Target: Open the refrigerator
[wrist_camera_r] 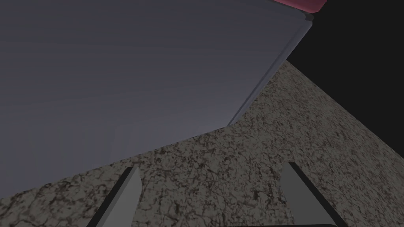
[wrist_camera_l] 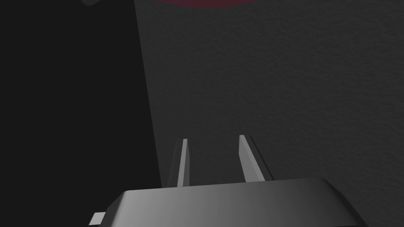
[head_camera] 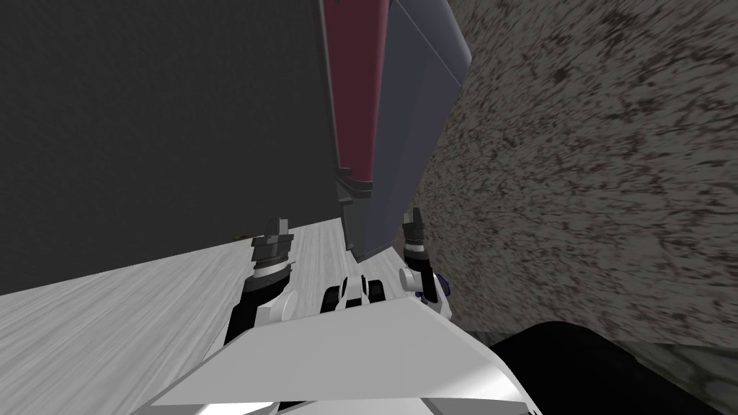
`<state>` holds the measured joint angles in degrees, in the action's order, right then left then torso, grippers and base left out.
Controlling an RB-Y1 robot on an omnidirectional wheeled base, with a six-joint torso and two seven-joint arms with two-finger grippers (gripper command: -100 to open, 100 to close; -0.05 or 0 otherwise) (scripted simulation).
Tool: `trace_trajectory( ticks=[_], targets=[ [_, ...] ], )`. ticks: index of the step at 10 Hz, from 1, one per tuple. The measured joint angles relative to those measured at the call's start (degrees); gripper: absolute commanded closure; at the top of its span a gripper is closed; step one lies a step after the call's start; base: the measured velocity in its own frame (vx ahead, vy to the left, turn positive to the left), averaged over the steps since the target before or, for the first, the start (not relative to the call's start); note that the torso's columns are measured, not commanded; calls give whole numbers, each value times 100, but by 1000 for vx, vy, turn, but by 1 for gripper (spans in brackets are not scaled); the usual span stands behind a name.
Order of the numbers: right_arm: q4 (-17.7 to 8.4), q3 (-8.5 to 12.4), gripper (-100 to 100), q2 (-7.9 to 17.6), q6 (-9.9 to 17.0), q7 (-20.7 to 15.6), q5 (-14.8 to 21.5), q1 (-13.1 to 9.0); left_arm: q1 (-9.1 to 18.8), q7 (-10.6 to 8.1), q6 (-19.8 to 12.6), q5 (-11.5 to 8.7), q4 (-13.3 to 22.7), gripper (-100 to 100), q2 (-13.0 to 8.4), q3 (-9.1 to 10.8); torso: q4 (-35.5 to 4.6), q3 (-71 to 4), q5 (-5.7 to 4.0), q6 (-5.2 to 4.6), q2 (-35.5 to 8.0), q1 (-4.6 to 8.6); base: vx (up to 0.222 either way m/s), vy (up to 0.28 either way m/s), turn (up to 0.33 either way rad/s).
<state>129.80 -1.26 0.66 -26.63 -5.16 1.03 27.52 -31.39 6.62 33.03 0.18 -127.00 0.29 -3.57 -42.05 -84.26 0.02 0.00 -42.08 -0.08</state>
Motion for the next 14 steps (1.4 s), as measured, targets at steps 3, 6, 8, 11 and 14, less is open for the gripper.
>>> trace_trajectory(
  ticks=[3, 6, 8, 11, 14],
  targets=[
    [-121, -19, -100, 505, 10, -321, 130, -265, 0, 0, 0, 0, 0, 0, 0, 0, -23, -30, -1, 0, -21, 2, -9, 66, 1],
    [-354, -2, -100, 917, -76, -757, 301, -614, 0, 0, 0, 0, 0, 0, 1, -1, -23, -33, 0, 0, -19, 1, -2, 90, 0],
    [-471, -34, -100, 1010, -97, -1019, 406, -791, 0, 0, 0, 0, 0, 0, 0, 0, -23, -32, -6, 0, -20, 19, -1, 70, 1],
    [-671, -47, -100, 1186, -111, -1446, 590, -1144, 0, 0, 0, 0, 0, 0, 0, 0, -24, -30, -2, 0, -22, 8, -5, 78, -1],
    [-947, -48, -100, 1366, -176, -1906, 791, -1525, 0, 0, 0, 0, 0, 0, 1, -1, -23, -33, -2, 0, -18, 5, 3, 86, -2]
  ],
)
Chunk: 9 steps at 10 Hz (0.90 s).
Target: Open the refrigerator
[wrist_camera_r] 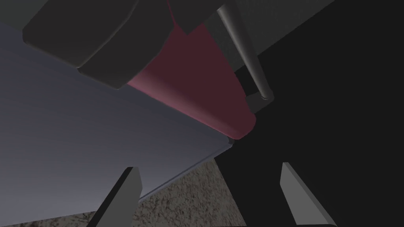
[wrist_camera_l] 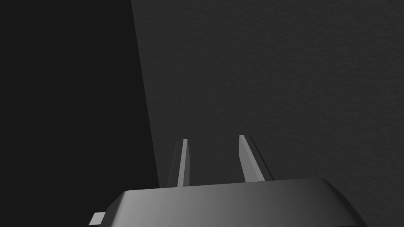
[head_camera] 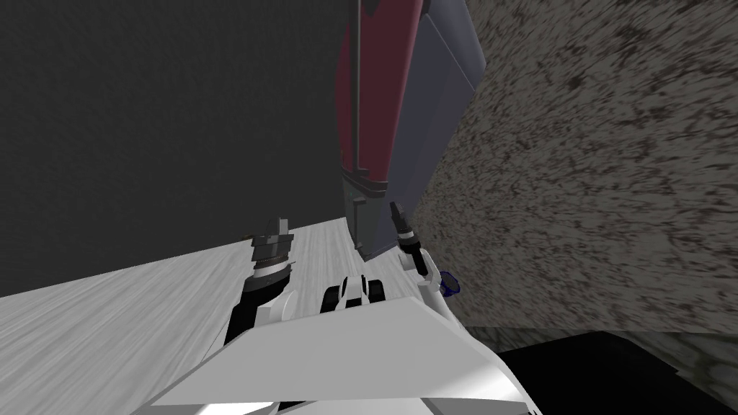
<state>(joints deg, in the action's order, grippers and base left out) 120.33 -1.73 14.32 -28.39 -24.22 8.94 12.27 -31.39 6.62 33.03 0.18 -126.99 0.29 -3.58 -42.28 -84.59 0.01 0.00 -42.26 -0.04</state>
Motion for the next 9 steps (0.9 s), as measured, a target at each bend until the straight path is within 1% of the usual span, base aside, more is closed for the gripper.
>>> trace_trajectory(
  ticks=[3, 4, 5, 6, 7, 8, 9],
  targets=[
    [-142, -4, -100, 135, -41, -378, 149, -213, 0, 0, 0, 0, 0, 0, -1, 1, -2, 4, -3, -1, -6, 12, -9, 61, -3],
    [-257, -9, -100, 198, -51, -526, 229, -371, 0, 0, 0, 0, 0, 0, 0, 0, -1, 1, 0, 0, -2, 0, 2, 70, -1],
    [-310, -13, -100, 232, -56, -643, 273, -442, 0, 0, 0, 0, 0, 0, 0, 0, 0, 0, 1, -1, 0, 0, 3, 84, -6],
    [-392, -16, -100, 305, -63, -791, 353, -565, 0, 0, 0, 0, 0, 0, 0, 0, 0, -1, 1, 0, 1, -3, 0, 69, -3],
    [-440, -16, -100, 345, -64, -904, 396, -636, 0, 0, 0, 0, 0, 0, 0, 0, 0, 1, -1, -1, -3, 5, 0, 72, -6],
    [-547, -18, -100, 418, -76, -1053, 479, -770, 0, 0, 0, 0, 0, 0, 0, 0, -1, 2, -2, 0, -3, 5, -7, 68, -2],
    [-605, -19, -100, 456, -82, -1168, 526, -844, 0, 0, 0, 0, 0, 0, 0, 0, -1, 4, -2, -1, -6, 7, 5, 88, -8]
  ],
)
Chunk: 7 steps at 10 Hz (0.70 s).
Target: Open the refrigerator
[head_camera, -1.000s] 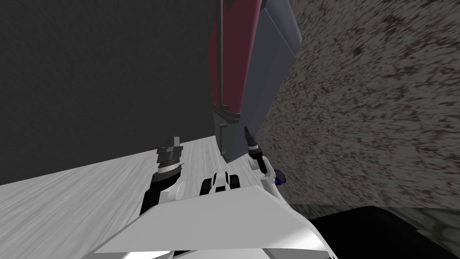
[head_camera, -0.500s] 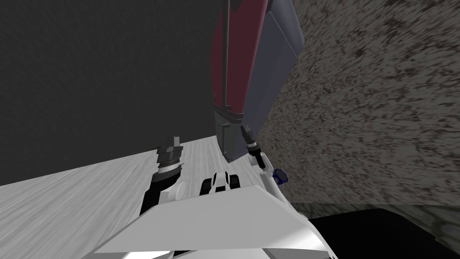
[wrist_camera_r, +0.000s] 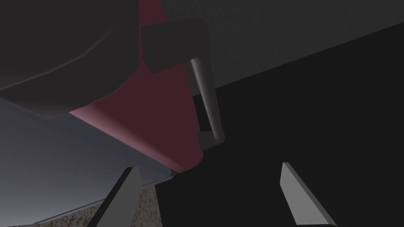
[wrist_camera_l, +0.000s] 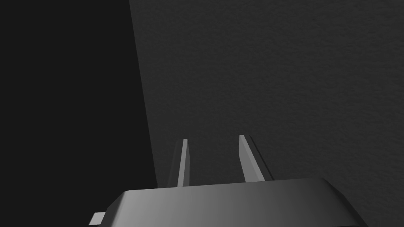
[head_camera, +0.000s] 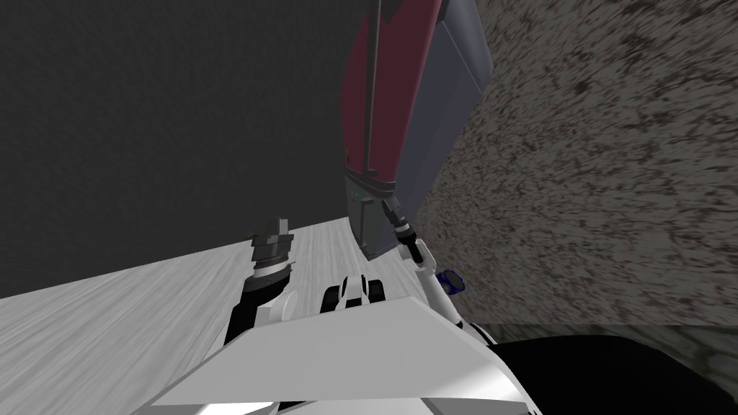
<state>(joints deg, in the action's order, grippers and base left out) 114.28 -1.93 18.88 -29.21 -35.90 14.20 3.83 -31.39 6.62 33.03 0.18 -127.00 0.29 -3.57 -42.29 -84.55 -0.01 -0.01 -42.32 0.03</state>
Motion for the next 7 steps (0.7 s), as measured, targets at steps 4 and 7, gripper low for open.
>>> trace_trajectory(
  ticks=[4, 7],
  targets=[
    [-457, 22, -100, 329, -47, -576, 333, -509, 0, 0, 0, 0, 0, 0, 1, -1, 1, -3, 4, 1, 5, -15, -3, 97, -9],
    [-682, 26, -100, 521, -42, -998, 541, -793, 0, 0, 0, 0, 0, 0, 0, 0, 0, -1, -2, 0, 2, 8, -3, 84, -10]
  ],
)
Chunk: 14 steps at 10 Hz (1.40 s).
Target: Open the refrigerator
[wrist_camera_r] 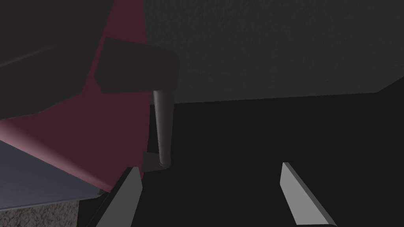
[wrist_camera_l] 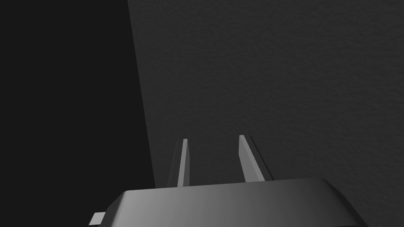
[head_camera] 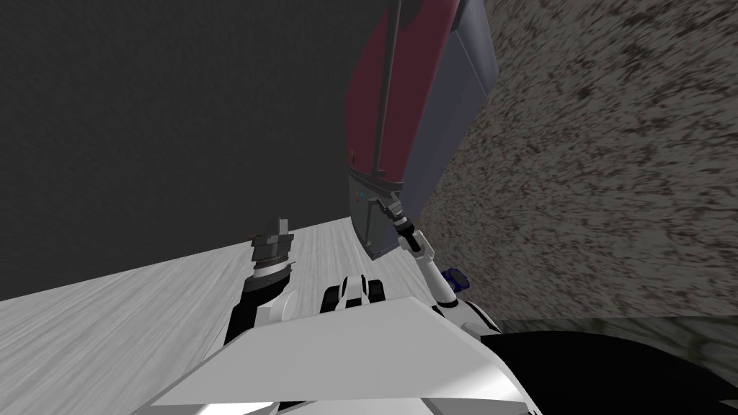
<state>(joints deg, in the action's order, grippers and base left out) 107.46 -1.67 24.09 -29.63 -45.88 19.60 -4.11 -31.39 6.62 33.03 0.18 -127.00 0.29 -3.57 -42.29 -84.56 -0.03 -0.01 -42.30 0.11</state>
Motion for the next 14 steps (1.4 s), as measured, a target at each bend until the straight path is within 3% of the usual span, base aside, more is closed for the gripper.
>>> trace_trajectory(
  ticks=[5, 10, 12, 14],
  targets=[
    [-632, 35, -100, 540, 36, -764, 512, -660, 0, 0, 0, 0, 0, 0, 0, 0, 0, -1, 4, 1, 1, -16, 6, 106, -16],
    [-1261, 98, -100, 1015, 34, -1460, 960, -1159, 0, 0, 0, 0, 0, 0, 0, 0, 1, -3, 0, 0, 4, -3, 7, 103, -19],
    [-1540, 96, -100, 1326, 139, -1769, 1237, -1473, 0, 0, 0, 0, 0, 0, 0, 0, 0, -2, 7, 1, 2, -23, 12, 114, -22],
    [-1771, 160, -100, 1542, 121, -1953, 1365, -1584, 0, 0, 0, 0, 0, 0, 0, 0, -1, 2, -2, -1, -3, 4, 0, 59, -12]
  ],
)
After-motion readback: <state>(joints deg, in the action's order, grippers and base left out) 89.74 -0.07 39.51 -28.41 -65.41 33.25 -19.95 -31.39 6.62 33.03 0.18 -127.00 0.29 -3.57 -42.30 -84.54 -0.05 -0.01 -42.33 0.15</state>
